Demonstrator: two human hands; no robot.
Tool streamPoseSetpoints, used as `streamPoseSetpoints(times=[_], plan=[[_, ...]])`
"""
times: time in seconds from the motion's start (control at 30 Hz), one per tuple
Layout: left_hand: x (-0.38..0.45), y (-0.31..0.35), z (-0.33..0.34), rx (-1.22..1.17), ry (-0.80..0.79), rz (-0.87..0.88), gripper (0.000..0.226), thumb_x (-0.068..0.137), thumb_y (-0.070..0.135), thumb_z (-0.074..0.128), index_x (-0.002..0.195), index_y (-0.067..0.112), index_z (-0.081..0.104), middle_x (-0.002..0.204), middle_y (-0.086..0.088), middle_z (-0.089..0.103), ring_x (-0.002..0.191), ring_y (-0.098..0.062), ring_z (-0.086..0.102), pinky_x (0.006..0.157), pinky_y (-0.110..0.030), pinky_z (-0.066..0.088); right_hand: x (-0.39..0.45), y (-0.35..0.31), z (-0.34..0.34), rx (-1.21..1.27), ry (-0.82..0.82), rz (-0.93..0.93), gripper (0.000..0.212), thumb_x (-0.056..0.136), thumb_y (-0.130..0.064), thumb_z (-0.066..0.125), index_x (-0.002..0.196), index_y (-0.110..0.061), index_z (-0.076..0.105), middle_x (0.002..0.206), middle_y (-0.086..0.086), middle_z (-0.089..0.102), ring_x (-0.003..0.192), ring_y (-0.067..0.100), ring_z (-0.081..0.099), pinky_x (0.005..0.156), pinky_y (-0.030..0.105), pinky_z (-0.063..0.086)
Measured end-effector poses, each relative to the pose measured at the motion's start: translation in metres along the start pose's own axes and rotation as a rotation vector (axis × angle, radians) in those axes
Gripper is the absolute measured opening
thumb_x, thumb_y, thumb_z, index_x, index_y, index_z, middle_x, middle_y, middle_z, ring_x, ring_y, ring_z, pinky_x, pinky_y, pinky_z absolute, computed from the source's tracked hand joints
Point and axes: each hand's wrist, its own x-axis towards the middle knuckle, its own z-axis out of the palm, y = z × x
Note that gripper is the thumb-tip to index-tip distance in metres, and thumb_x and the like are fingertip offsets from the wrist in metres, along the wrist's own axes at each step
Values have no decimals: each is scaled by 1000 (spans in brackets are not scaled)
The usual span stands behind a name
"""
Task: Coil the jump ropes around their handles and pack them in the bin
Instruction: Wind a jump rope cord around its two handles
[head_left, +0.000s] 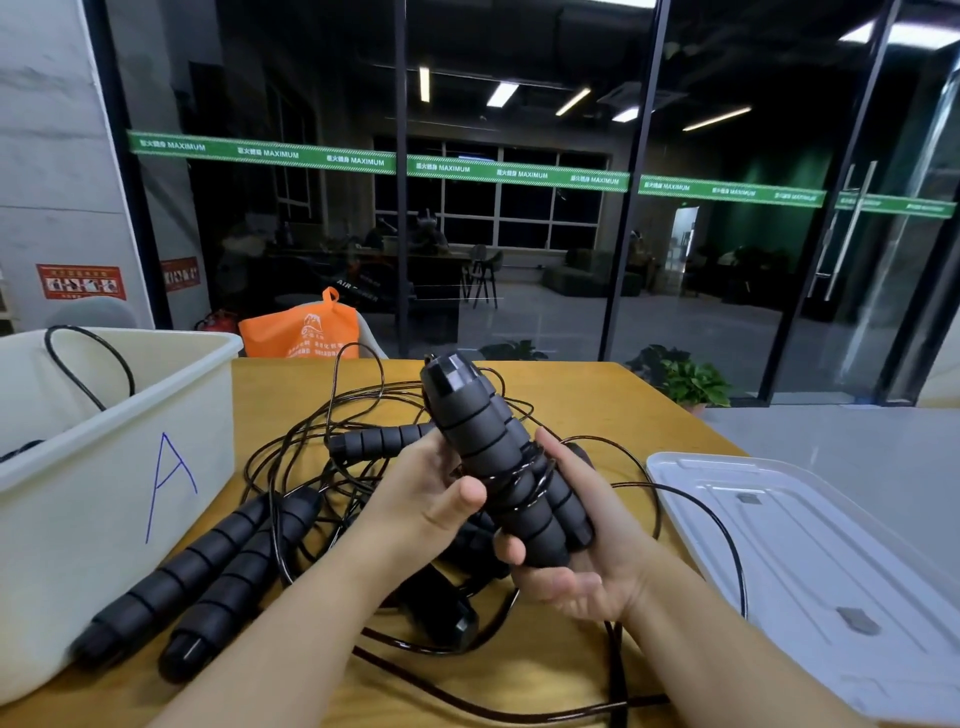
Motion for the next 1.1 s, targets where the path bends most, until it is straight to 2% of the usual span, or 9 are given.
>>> streamPoseSetpoints(times=[0.13, 0.23, 0.37, 0.47, 0.6, 0.73, 0.9, 1.0, 1.1], plan=[[-1, 11, 4, 95, -72, 37, 80, 52, 76, 69, 98, 11, 59, 80, 2, 69, 73, -11, 67, 68, -26, 50, -2, -3, -4, -51, 5, 44, 71, 87, -71, 20, 102, -26, 73, 76, 2, 72, 48, 13, 66, 32, 12, 40], [-2, 12, 9, 153, 84, 22, 81, 43, 85, 66, 94, 22, 59, 80, 13, 70, 79, -3, 66, 68, -18, 48, -3, -6, -1, -33, 36, 41, 66, 87, -70, 29, 101, -24, 74, 80, 4, 73, 56, 15, 70, 35, 13, 45], [-2, 15, 14, 110, 253, -28, 83, 41, 85, 64, 93, 22, 56, 76, 16, 69, 67, 6, 64, 57, -9, 47, -1, -8, 15, -94, 376, -75, 61, 85, -64, 41, 91, -15, 77, 79, 12, 69, 44, 20, 62, 31, 17, 43], [0, 18, 15, 219, 384, -72, 53, 58, 71, 60, 88, 27, 57, 80, 8, 66, 75, 6, 63, 62, -11, 43, -1, -11, 17, -407, 584, -269, 53, 86, -63, 46, 117, -24, 63, 93, 10, 68, 56, 20, 62, 39, 21, 42], [3, 10, 11, 237, 470, -138, 65, 65, 78, 58, 93, 19, 64, 81, 0, 71, 76, -10, 68, 65, -22, 47, -3, -10, 18, -877, 636, -363, 62, 73, -50, 67, 130, -48, 44, 111, 2, 65, 90, 18, 70, 63, 25, 54], [3, 9, 14, 376, 509, -161, 72, 59, 74, 52, 105, 19, 61, 87, 5, 69, 76, 0, 65, 57, -10, 42, 3, 1, 20, -1184, 709, -407, 72, 78, -26, 70, 135, -52, 33, 111, -8, 61, 95, 10, 67, 84, 37, 58], [3, 17, 19, 514, 468, -84, 82, 56, 75, 53, 114, 17, 49, 84, 14, 60, 72, 13, 57, 56, -2, 40, 5, 3, 28, -1354, 797, -472, 63, 81, -16, 60, 124, -53, 32, 87, -4, 68, 74, 15, 64, 69, 41, 56], [0, 24, 11, 652, 400, -51, 63, 63, 71, 64, 108, 33, 41, 88, 23, 56, 78, 14, 53, 59, -6, 37, 5, 0, 33, -1090, 774, -507, 49, 82, -15, 61, 118, -42, 45, 81, -4, 69, 68, 15, 65, 55, 29, 54], [-2, 24, -3, 737, 326, 24, 47, 67, 75, 53, 98, 40, 43, 80, 18, 62, 78, 11, 58, 65, -9, 43, 1, -5, 30, -795, 716, -497, 38, 69, -15, 57, 105, -27, 56, 69, -5, 62, 56, 14, 58, 40, 21, 36]])
